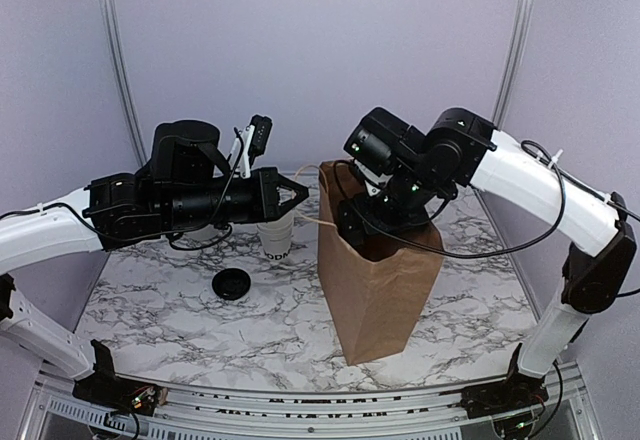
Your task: Pack the takeout coffee
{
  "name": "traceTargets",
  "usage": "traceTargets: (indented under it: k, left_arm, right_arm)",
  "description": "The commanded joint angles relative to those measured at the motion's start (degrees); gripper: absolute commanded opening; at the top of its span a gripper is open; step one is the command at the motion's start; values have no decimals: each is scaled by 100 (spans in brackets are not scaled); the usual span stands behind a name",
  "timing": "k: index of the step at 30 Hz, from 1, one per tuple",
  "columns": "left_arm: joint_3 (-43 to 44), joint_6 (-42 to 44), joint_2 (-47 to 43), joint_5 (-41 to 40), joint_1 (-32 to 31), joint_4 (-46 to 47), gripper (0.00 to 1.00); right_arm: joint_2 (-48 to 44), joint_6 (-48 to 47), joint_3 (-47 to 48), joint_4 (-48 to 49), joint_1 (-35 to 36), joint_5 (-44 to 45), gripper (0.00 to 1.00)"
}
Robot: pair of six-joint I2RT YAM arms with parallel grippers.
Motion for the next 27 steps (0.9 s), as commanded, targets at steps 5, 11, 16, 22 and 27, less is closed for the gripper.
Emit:
traceTargets:
  k: [5,11,16,22,27]
  left_arm:
    - [221,58,-6,21,26,-90,0]
    - [361,114,-33,-17,27,-205,4]
    - [487,123,-50,-10,32,-278,11]
    - [656,107,-79,33,27,-371,21]
    - [688,64,-135,9,32,-375,27]
  right_arm:
    - [-68,-164,677,-42,56,299,93]
    - [-178,-288,871,211,56,384,93]
    - [-373,-409,851,585,59,410,93]
    - [-657,-642,728,1300,56,398,93]
    - [-749,-888,716,1744,56,524,93]
